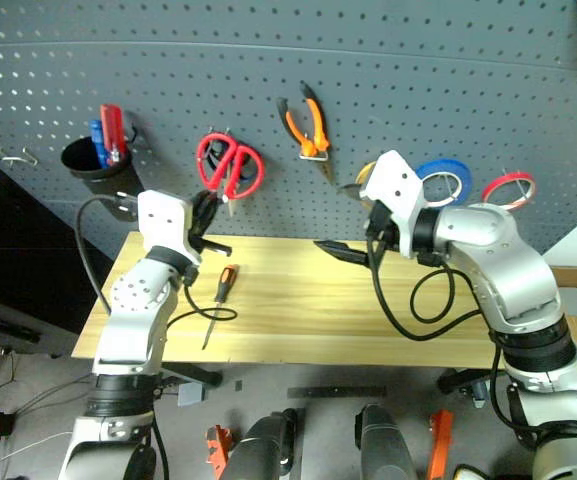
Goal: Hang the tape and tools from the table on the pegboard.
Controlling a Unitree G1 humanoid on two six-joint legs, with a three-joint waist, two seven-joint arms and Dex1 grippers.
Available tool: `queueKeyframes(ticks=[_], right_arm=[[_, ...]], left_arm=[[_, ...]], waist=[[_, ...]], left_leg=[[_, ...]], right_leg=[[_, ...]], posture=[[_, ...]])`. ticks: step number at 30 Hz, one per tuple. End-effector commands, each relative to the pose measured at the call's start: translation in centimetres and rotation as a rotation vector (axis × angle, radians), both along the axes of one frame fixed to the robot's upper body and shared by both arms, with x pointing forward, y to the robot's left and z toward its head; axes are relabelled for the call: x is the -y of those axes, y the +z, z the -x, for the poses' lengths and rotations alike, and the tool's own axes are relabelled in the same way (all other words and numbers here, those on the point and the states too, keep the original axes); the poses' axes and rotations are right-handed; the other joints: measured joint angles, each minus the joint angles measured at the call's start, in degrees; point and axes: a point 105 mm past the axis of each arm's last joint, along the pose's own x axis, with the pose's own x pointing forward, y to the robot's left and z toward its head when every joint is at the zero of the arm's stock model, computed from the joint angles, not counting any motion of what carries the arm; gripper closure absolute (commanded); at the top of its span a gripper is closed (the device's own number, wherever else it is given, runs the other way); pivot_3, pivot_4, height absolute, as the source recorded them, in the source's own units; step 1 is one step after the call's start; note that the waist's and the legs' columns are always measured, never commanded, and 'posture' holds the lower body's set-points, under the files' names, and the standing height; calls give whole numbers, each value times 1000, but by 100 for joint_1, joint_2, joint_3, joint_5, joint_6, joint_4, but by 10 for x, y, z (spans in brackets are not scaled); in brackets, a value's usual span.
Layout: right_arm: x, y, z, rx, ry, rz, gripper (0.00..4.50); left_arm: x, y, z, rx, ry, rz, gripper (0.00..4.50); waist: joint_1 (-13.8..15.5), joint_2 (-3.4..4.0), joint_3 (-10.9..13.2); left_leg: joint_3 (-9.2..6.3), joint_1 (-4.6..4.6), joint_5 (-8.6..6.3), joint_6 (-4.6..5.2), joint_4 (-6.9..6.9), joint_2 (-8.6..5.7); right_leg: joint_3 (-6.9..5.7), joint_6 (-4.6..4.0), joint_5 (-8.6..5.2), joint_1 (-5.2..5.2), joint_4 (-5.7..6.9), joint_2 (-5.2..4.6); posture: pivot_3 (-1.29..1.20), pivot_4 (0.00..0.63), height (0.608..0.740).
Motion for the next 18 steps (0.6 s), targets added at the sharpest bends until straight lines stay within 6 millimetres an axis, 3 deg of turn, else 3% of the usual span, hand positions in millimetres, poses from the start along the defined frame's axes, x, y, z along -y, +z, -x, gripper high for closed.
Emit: queueKeyframes(ticks=[1, 4, 9, 13, 18], right_arm=[[-7, 23, 8, 76, 25, -58, 0], [-16, 23, 11, 56, 49, -93, 0], [-31, 4, 16, -35, 49, -113, 0], [-44, -20, 12, -191, -54, -138, 0], [-61, -34, 12, -337, -122, -144, 0]], left_arm=[[6, 0, 7, 5, -43, -13, 3588], [2, -22, 9, -79, -9, -27, 2626], [-12, -85, 23, -359, 70, 48, 980], [-41, -119, 24, -584, 202, 152, 980], [-77, -135, 13, -756, 314, 201, 980]], waist=[[-8, 0, 0], [-32, 0, 0], [-47, 0, 0], [-46, 1, 1], [-51, 1, 2]], left_leg=[[0, 0, 0, 0, 0, 0], [0, 0, 0, 0, 2, 0], [-1, 1, -1, 1, 1, -1], [-8, 1, 0, 1, 7, -1], [-13, 3, 1, 1, 20, 0]], right_leg=[[0, 0, 0, 0, 1, 0], [2, 0, 0, -2, 7, 0], [5, 0, 0, -7, 18, 0], [2, 0, -1, -8, 30, 1], [-2, 0, -2, -10, 48, 7]], posture=[[-110, 225, 740], [-111, 230, 740], [-109, 241, 740], [-103, 257, 740], [-101, 276, 740]])
